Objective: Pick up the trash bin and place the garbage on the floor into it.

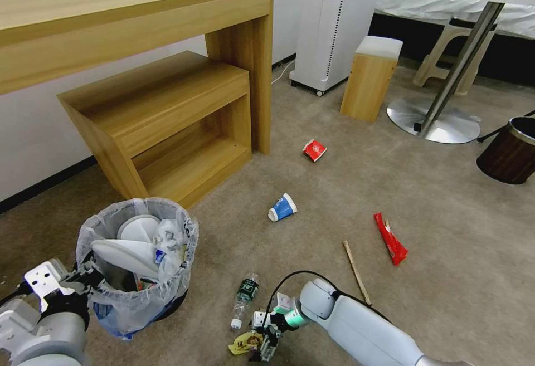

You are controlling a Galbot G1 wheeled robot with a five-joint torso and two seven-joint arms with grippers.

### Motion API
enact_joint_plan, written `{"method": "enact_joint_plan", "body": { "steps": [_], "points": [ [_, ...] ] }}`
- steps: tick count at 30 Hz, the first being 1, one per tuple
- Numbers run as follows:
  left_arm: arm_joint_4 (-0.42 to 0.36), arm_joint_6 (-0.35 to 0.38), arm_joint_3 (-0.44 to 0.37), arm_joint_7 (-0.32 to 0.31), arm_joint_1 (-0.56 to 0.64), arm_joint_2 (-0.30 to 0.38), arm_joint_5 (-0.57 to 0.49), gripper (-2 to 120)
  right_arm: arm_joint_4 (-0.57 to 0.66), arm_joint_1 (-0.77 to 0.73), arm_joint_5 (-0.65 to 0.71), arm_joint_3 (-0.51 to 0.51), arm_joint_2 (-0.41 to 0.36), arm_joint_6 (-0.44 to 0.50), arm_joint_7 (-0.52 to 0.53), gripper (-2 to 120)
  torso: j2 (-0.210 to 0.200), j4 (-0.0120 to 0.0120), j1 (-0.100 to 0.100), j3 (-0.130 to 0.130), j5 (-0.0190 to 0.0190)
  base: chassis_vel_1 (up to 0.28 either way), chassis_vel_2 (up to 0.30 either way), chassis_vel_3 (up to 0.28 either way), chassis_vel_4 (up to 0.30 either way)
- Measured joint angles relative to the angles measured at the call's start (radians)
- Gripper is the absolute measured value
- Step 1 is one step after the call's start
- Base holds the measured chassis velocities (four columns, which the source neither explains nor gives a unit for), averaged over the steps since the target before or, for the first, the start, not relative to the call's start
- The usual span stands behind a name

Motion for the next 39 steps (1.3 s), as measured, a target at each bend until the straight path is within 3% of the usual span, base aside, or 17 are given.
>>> {"method": "enact_joint_plan", "body": {
  "steps": [13, 18, 26, 39],
  "points": [
    [-0.005, 0.0, 0.001, 0.0, 0.005, -0.001, 0.002, 3, -0.03, 0.004, -0.016, 0.011, 0.005, 0.0, 0.007, 96, 0.0, 0.0, 0.0, 0.0, 0.0, 0.0, 0.0, 0.0, 0.0],
    [-0.005, -0.001, 0.001, -0.001, 0.004, -0.002, 0.002, 3, -0.039, 0.003, -0.037, 0.017, 0.011, 0.009, 0.01, 79, 0.0, -0.0004, 0.0, 0.0, -0.0006, 0.0, 0.0, 0.0, 0.0],
    [0.002, -0.003, 0.004, -0.001, -0.001, -0.004, 0.004, 3, -0.046, -0.003, -0.058, 0.019, 0.024, 0.015, 0.017, 67, 0.0, -0.001, 0.0, -0.001, -0.0007, 0.0, 0.0, 0.0, 0.0],
    [0.008, -0.004, 0.01, -0.001, -0.01, -0.003, 0.009, 3, -0.036, 0.004, -0.056, 0.023, 0.013, 0.015, 0.021, 33, 0.0, 0.0005, 0.0, 0.0, 0.0007, 0.0, 0.0, 0.0, 0.0]
  ]
}}
